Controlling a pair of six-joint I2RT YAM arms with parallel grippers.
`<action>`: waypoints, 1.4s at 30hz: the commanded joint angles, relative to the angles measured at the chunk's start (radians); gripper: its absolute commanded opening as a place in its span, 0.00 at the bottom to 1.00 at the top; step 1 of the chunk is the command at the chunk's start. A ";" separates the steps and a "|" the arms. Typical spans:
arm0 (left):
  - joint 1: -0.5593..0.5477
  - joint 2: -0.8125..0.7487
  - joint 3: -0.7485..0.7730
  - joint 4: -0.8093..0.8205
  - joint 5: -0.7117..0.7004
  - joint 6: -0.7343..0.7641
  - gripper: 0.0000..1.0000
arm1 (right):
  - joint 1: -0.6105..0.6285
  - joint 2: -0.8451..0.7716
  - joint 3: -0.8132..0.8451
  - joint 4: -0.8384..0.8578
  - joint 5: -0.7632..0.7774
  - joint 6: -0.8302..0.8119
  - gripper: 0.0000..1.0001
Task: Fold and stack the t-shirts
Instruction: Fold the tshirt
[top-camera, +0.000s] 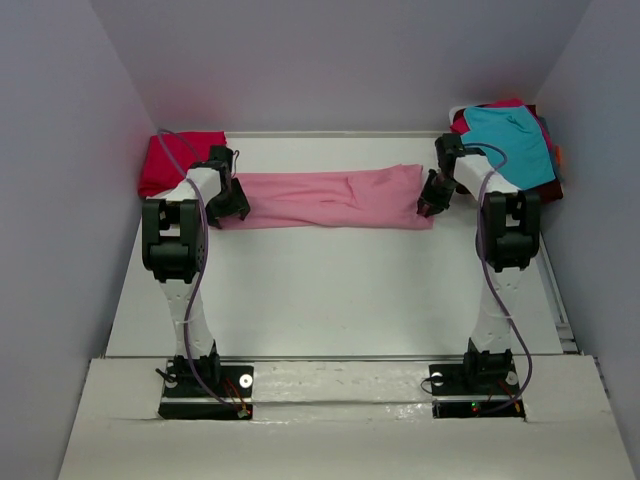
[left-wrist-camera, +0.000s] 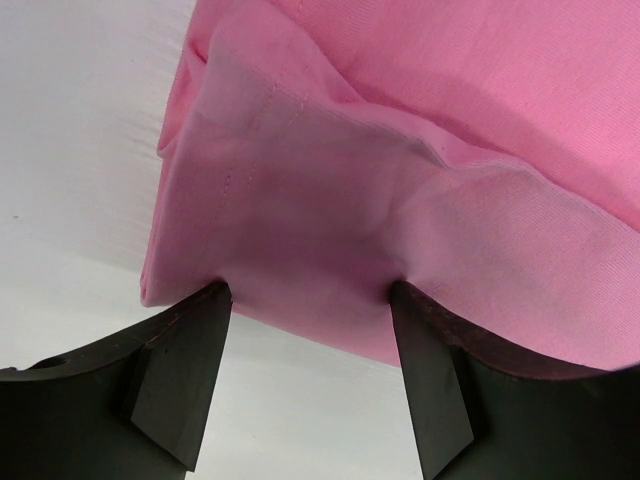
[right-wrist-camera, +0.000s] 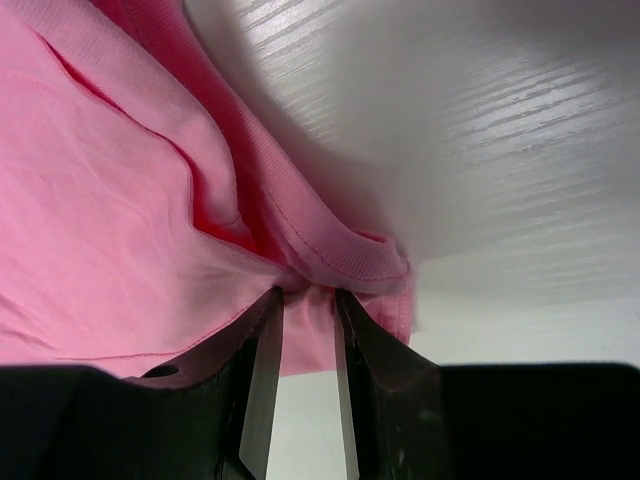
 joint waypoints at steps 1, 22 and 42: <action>0.013 -0.011 -0.004 -0.082 -0.033 0.028 0.77 | -0.012 0.021 0.003 0.027 -0.018 0.004 0.33; 0.013 -0.014 -0.007 -0.086 -0.036 0.031 0.77 | -0.012 -0.050 -0.015 -0.007 0.062 0.026 0.07; 0.004 -0.031 -0.046 -0.082 -0.062 0.048 0.77 | -0.067 -0.051 0.105 -0.091 0.134 0.026 0.07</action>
